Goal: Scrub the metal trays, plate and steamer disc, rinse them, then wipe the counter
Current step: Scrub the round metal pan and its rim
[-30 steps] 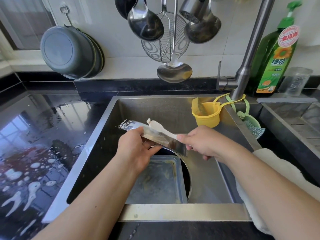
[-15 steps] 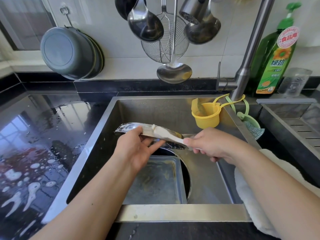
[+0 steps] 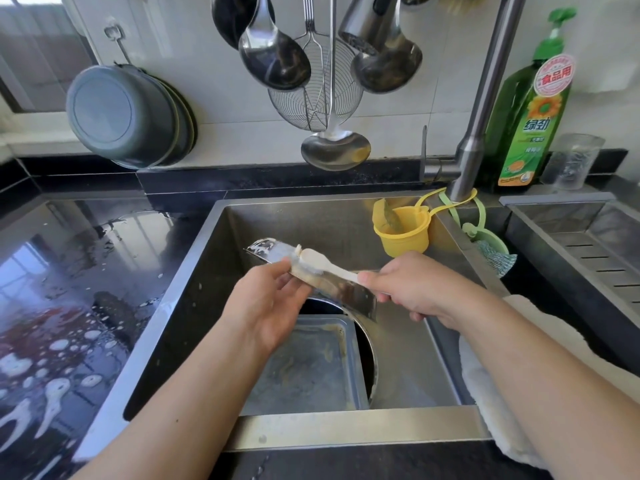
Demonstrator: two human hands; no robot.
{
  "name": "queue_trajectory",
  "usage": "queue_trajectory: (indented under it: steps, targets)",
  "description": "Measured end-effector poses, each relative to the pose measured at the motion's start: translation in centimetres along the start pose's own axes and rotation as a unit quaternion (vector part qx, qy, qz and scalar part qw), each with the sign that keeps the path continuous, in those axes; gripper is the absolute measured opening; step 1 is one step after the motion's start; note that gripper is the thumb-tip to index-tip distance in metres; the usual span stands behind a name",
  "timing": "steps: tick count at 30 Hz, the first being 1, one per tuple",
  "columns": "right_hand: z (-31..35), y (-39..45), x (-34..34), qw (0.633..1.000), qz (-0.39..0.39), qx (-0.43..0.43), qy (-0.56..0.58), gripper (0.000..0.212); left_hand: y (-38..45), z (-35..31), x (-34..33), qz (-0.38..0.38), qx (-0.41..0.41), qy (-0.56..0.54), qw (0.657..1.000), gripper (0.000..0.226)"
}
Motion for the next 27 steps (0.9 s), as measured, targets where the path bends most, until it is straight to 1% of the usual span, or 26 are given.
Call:
queue_trajectory:
  steps: [3,7,11,12,15,16,19,22,25,27]
  targets:
    - [-0.1,-0.1,-0.4,1.0,0.016,-0.011,-0.023,0.049,0.2,-0.1,0.7,-0.023,-0.009,0.022,0.999,0.026]
    - [-0.7,-0.3,1.1,0.998,0.002,-0.049,-0.047,0.048,0.6,-0.7,1.6,-0.045,-0.017,-0.002,0.999,0.03]
    - [0.1,-0.7,0.1,0.996,0.03,-0.032,-0.075,0.05,0.3,-0.4,1.3,-0.04,-0.014,0.014,0.999,0.033]
    - [0.5,-0.7,-0.2,0.996,0.021,-0.02,-0.08,0.051,0.2,-0.2,1.1,-0.032,-0.006,0.025,0.999,0.034]
    - [1.9,-0.3,0.8,0.996,-0.051,0.019,-0.071,0.055,-0.2,0.8,0.1,0.0,0.014,0.06,0.998,0.036]
    - [2.1,-0.3,0.8,0.995,-0.054,0.025,-0.075,0.055,-0.4,1.0,-0.2,0.009,0.019,0.067,0.998,0.038]
    - [2.3,-0.7,0.1,0.996,-0.014,0.022,-0.089,0.05,-0.4,1.1,-0.4,0.008,0.023,0.067,0.997,0.041]
    - [2.4,-0.9,-0.9,0.994,0.012,0.024,-0.103,0.051,-0.2,1.0,-0.2,-0.002,0.026,0.064,0.998,0.044]
    - [2.2,-0.7,-0.5,0.995,-0.003,0.015,-0.099,0.05,-0.3,1.0,0.1,-0.013,0.023,0.055,0.998,0.044]
    - [1.7,-0.9,0.8,0.995,-0.005,0.0,-0.101,0.049,-0.2,0.1,0.5,-0.019,0.001,0.02,1.0,0.041]
Point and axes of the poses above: each hand's wrist, its own y-axis towards the middle knuckle, its own x-axis out of the back of the hand, z = x × y, the point moved 10 cm from there along y, towards the middle knuckle, and after that the axes turned 11 degrees about y, right-handed, at the moved point
